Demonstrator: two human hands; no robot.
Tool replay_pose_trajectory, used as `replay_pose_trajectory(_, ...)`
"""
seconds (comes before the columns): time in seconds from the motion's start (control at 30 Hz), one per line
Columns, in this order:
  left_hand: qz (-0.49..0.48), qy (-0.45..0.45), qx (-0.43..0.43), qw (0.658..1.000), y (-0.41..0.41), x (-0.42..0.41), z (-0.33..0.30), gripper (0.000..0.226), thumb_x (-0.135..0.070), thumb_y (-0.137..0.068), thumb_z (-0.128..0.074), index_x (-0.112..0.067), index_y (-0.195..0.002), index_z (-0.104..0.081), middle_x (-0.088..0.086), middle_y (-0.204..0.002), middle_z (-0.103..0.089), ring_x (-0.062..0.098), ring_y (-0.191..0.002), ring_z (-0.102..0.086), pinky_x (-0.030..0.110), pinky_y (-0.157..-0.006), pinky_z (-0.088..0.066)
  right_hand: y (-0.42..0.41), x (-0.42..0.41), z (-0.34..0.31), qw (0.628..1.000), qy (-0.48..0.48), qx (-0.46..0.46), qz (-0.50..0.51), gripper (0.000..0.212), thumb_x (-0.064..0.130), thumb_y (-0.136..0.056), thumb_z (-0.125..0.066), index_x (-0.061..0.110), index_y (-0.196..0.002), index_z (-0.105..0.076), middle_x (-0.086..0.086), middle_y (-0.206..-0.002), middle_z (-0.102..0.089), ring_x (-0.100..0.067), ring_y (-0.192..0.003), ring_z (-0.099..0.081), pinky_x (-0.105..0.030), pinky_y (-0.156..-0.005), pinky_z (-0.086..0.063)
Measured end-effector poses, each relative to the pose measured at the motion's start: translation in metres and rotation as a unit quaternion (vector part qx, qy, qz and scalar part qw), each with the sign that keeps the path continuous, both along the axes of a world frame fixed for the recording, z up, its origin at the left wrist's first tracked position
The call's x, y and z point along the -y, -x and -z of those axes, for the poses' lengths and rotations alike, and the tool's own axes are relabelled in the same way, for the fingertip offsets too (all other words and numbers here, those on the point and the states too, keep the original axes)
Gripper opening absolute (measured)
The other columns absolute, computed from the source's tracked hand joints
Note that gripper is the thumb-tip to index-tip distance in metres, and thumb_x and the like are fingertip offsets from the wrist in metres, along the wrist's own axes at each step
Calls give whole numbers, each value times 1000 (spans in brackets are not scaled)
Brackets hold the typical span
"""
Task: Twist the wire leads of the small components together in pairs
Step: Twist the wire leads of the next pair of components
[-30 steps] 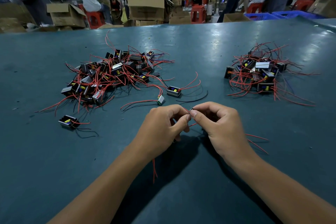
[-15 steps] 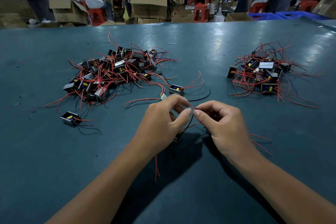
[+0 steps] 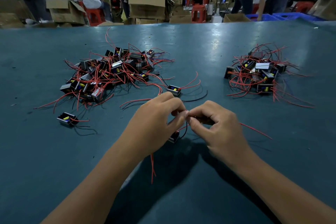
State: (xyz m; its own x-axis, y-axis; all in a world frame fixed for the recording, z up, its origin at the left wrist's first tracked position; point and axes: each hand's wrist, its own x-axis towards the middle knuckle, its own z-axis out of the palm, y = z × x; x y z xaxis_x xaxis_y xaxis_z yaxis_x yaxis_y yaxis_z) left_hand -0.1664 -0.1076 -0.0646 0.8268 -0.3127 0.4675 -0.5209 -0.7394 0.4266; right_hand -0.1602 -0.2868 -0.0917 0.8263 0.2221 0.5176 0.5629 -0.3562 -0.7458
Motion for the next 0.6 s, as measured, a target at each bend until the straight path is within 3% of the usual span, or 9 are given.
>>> replay_pose_trajectory(0.13,-2,6,-32,999,1,1,-4,18,-19,-95,-64,-16,-78,-62,-14,-70,-47,0,-66,-44,13,-61,-29,0,1,-1,999,30,36,-2,6,4,-83,-71,10,-84,-74,2,-76,-60,-17,-75,-59,-37,-72,-50)
replay_pose_trajectory(0.23,-28,107,-169,979,1,3,-3,29,-23,-95,-63,-15,-67,-63,-9,-55,-45,7,-51,-37,24,-51,-29,1,1,-1,992,81,100,8,3,11,-83,-70,12,-83,-73,5,-76,-57,-17,-75,-56,-44,-71,-46)
replay_pose_trajectory(0.27,-39,185,-240,952,1,4,-3,34,-22,-94,-63,-17,-61,-62,-7,-52,-43,10,-48,-34,26,-47,-27,1,2,-1,987,99,125,12,3,11,-83,-70,12,-82,-73,5,-75,-57,-16,-75,-54,-43,-70,-45)
replay_pose_trajectory(0.33,-50,324,-383,864,1,7,-2,40,-17,-93,-59,-18,-53,-60,-4,-51,-43,12,-43,-28,19,-40,-21,1,2,-1,978,126,163,15,4,13,-84,-70,12,-82,-73,3,-75,-57,-16,-74,-52,-42,-69,-43)
replay_pose_trajectory(0.4,-33,379,-451,807,2,7,-2,39,-16,-91,-55,-19,-52,-60,-3,-52,-46,9,-39,-26,14,-37,-17,0,2,-1,977,128,173,11,4,14,-84,-70,13,-82,-73,3,-74,-57,-15,-74,-51,-39,-70,-42)
replay_pose_trajectory(0.43,-23,377,-452,808,1,5,-2,39,-17,-92,-56,-19,-53,-61,-3,-52,-47,9,-39,-28,14,-37,-17,0,2,0,979,118,166,9,4,14,-84,-70,13,-82,-73,5,-75,-57,-13,-74,-51,-38,-70,-42)
replay_pose_trajectory(0.5,-6,338,-398,853,0,1,-1,35,-20,-93,-61,-19,-59,-65,-2,-54,-51,11,-41,-35,18,-40,-24,-1,4,0,987,85,134,1,3,13,-84,-70,13,-82,-73,7,-75,-56,-11,-74,-53,-38,-70,-45)
replay_pose_trajectory(0.6,49,313,-276,908,-3,-6,0,9,-18,-93,-68,-17,-84,-71,-2,-67,-62,14,-50,-47,23,-46,-37,-3,7,-1,995,41,84,-18,3,11,-84,-71,14,-84,-72,6,-76,-58,-14,-75,-58,-36,-71,-48)
